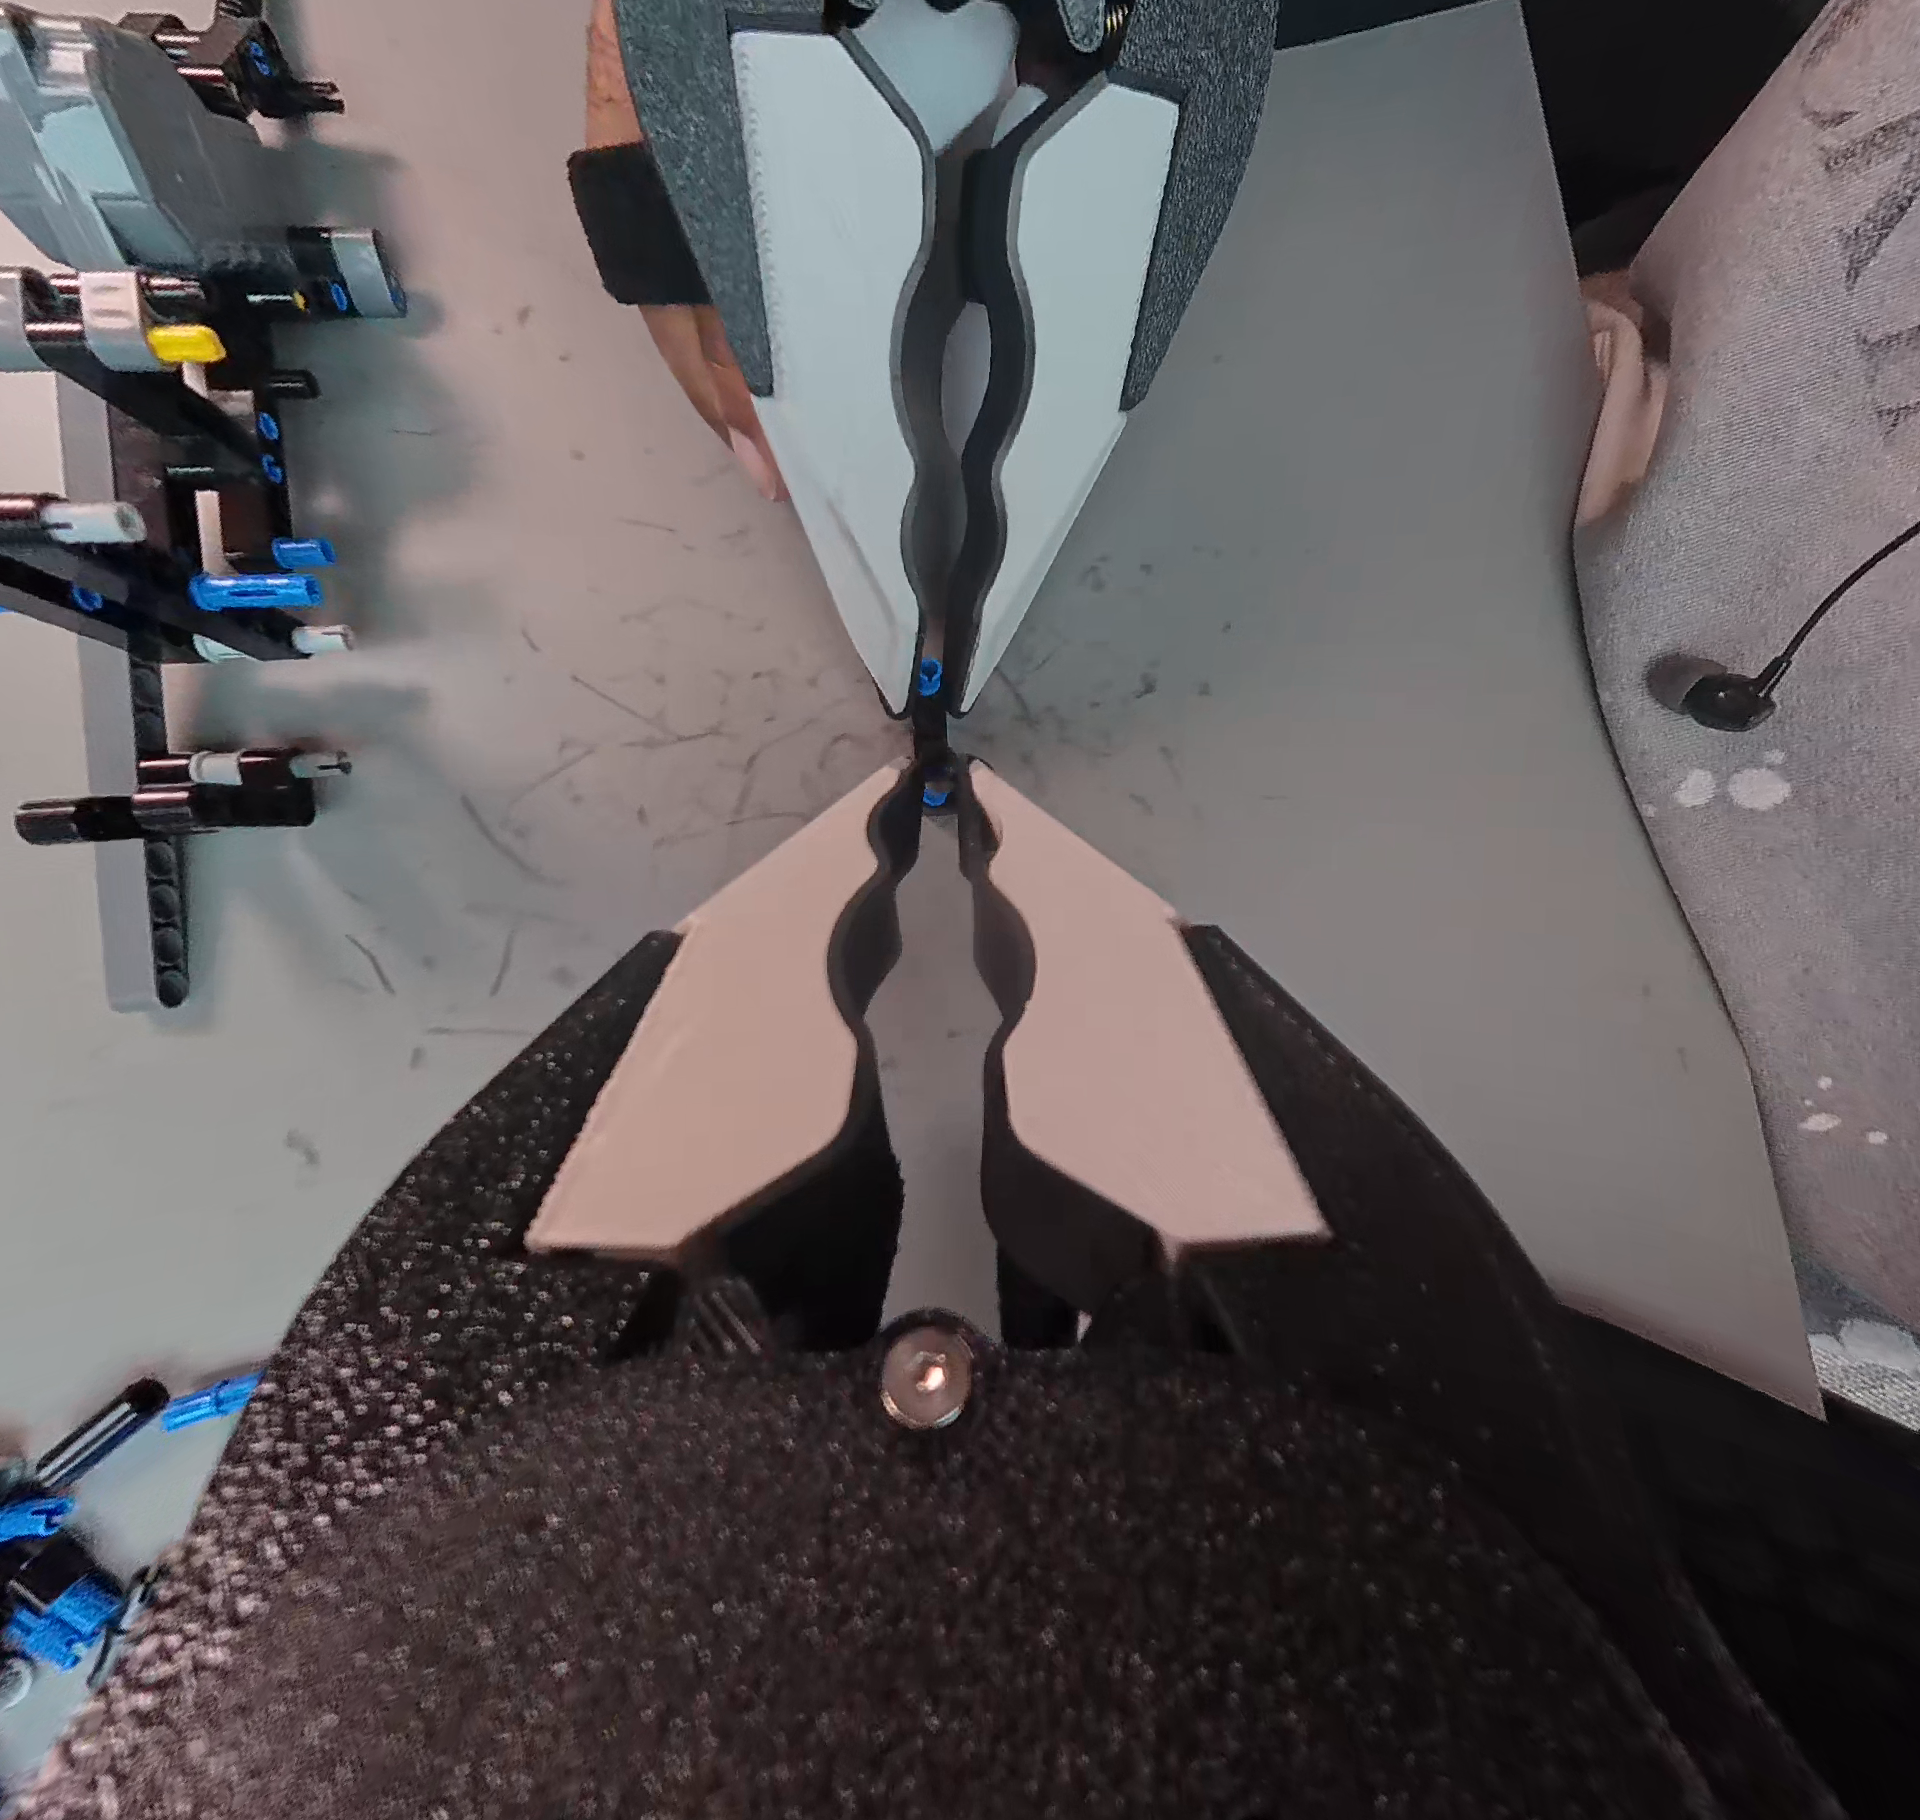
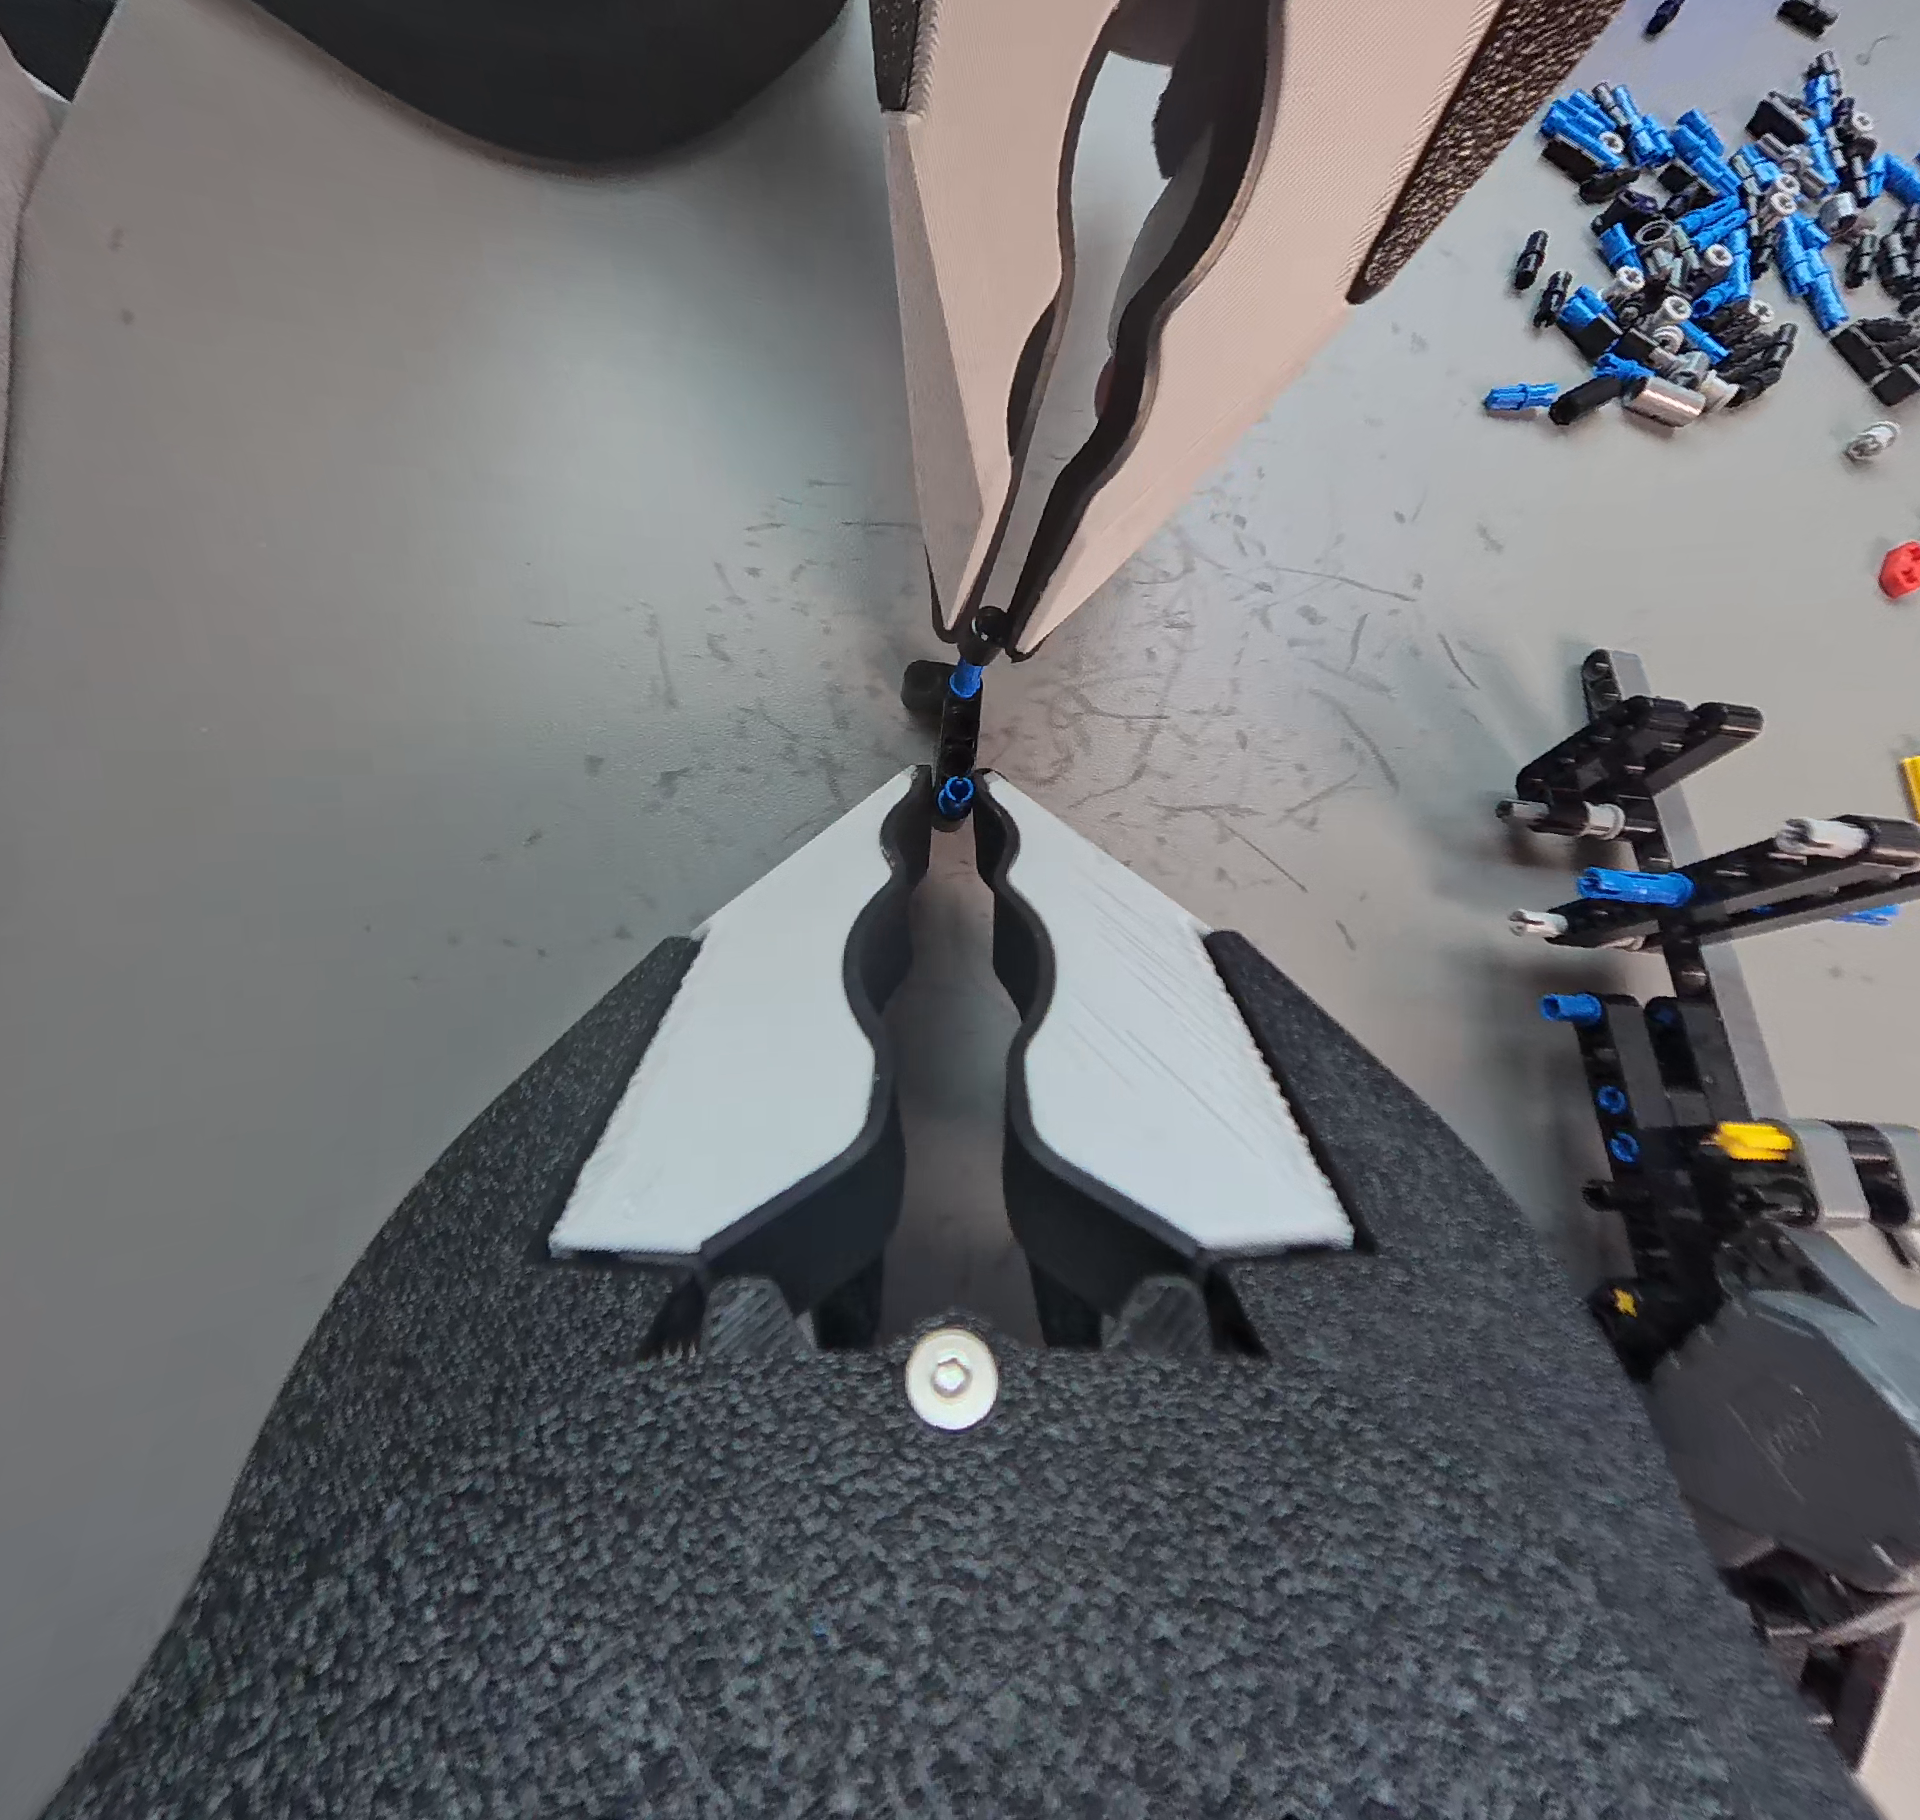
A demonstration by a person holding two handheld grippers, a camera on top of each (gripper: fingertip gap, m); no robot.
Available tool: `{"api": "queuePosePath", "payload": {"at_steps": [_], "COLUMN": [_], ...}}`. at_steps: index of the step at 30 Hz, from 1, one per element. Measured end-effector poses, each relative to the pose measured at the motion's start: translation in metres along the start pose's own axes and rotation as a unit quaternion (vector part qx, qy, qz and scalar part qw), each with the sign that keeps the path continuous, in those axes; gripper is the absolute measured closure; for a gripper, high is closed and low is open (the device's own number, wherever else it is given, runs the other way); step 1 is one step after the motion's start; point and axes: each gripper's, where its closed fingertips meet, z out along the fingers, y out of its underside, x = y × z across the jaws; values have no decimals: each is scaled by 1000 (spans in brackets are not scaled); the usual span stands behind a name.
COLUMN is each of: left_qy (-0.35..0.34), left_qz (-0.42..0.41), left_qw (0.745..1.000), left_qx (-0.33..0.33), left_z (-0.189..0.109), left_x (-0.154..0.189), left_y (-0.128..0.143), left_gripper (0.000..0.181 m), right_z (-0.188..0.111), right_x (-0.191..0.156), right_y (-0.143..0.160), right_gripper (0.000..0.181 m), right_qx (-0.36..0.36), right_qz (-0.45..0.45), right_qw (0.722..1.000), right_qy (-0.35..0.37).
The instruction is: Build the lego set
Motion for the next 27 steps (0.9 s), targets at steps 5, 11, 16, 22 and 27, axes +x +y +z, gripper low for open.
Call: {"api": "queuePosePath", "payload": {"at_steps": [5, 11, 16, 22, 27], "left_qy": [2, -12, -14, 8, 13], "left_qz": [-5, 13, 47, 81, 75], "left_qw": [1000, 997, 995, 992, 994], "left_qx": [27, 75, 91, 95, 81], "left_z": [0, 0, 0, 2, 6], "left_x": [0, 0, 0, 3, 4], "left_y": [0, 0, 0, 4, 6], "left_gripper": [172, 172, 172, 174, 172], "right_z": [0, 0, 0, 0, 0], "right_x": [0, 0, 0, -2, -3], "right_y": [0, 0, 0, -3, 0], "right_gripper": [174, 174, 174, 174, 174], "right_qx": [0, 0, -1, 7, -1], "right_qz": [2, 4, 5, 12, 7], "right_qw": [1000, 1000, 1000, 1000, 1000], "right_qy": [-2, -2, -3, -8, -6]}}
